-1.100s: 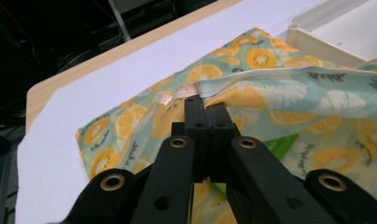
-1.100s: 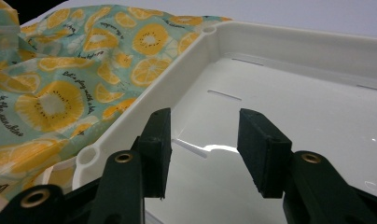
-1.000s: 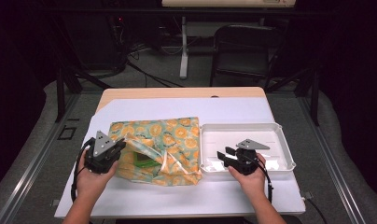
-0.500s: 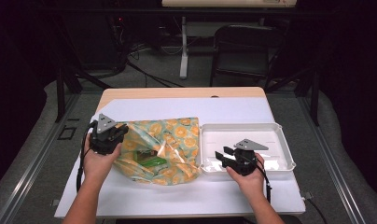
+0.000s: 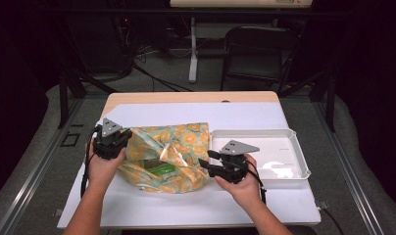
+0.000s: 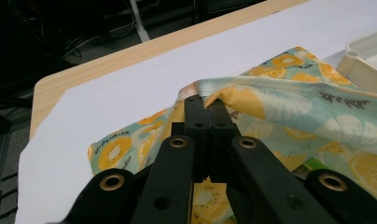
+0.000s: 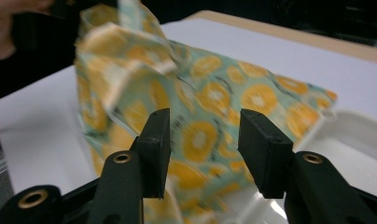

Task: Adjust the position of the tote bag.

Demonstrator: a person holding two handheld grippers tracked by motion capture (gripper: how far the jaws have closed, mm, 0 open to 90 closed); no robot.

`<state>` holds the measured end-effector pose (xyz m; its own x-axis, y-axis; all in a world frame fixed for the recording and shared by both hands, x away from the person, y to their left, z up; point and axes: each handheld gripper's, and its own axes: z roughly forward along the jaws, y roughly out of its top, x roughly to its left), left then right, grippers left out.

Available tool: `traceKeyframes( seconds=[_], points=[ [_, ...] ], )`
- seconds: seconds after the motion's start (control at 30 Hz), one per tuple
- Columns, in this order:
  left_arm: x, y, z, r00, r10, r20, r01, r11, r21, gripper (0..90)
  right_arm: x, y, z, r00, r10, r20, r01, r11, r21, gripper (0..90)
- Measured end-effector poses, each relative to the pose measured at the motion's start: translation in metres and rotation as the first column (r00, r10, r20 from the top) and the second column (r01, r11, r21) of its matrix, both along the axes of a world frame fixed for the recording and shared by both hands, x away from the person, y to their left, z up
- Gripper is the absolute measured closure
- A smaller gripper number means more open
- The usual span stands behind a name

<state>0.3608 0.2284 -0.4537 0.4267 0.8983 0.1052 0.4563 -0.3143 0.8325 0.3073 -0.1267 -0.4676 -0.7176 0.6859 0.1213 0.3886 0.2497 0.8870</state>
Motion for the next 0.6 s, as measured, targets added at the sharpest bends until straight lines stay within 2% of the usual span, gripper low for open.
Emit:
traceKeyframes(
  seconds=[0.07,0.1,0.13,0.2,0.23,0.3,0.37,0.47,0.5,0.53,0.6],
  points=[
    [0.000,0.000,0.000,1.0000,0.000,0.002,0.000,1.0000,0.003,90.0,-0.004,0.011,0.011,0.9991,0.034,0.026,-0.034,0.999,0.006,53.6],
    [0.000,0.000,-0.001,1.0000,0.000,0.001,0.000,1.0000,0.005,90.0,-0.009,0.021,0.020,0.9965,0.064,0.054,-0.065,0.998,0.004,53.8],
    [0.000,0.000,-0.001,1.0000,0.001,-0.002,-0.001,1.0000,0.003,90.0,-0.009,0.021,0.020,0.9965,0.064,0.054,-0.065,0.998,0.004,53.8],
    [0.001,0.000,-0.002,1.0000,0.003,-0.005,-0.003,1.0000,0.004,90.0,-0.013,0.031,0.025,0.9931,0.098,0.063,-0.099,0.995,0.007,53.8],
    [0.001,0.000,-0.002,1.0000,0.003,-0.006,-0.003,1.0000,0.004,90.0,-0.014,0.035,0.026,0.9915,0.111,0.068,-0.111,0.994,-0.009,53.8],
    [0.001,0.001,-0.002,1.0000,0.004,-0.005,-0.003,1.0000,0.004,90.0,-0.015,0.044,0.026,0.9887,0.125,0.083,-0.122,0.992,-0.041,53.6],
    [0.001,0.001,-0.002,1.0000,0.006,-0.002,-0.006,1.0000,0.001,90.0,-0.013,0.051,0.023,0.9876,0.135,0.080,-0.129,0.988,-0.080,51.7],
    [0.001,0.003,-0.001,0.9999,-0.006,-0.013,0.005,0.9992,-0.039,89.9,-0.011,0.061,0.017,0.9853,0.146,0.089,-0.135,0.984,-0.115,44.5],
    [0.001,0.003,-0.001,0.9999,-0.008,-0.015,0.007,0.9988,-0.049,89.9,-0.009,0.068,0.014,0.9829,0.150,0.106,-0.133,0.979,-0.152,42.8],
    [0.000,0.003,-0.001,0.9999,-0.005,-0.012,0.005,0.9989,-0.046,89.9,-0.009,0.068,0.014,0.9829,0.150,0.106,-0.133,0.979,-0.152,42.8],
    [0.000,0.003,-0.001,0.9999,-0.004,-0.010,0.004,0.9992,-0.039,89.9,-0.007,0.074,0.010,0.9817,0.156,0.109,-0.134,0.974,-0.184,43.0]
  ],
)
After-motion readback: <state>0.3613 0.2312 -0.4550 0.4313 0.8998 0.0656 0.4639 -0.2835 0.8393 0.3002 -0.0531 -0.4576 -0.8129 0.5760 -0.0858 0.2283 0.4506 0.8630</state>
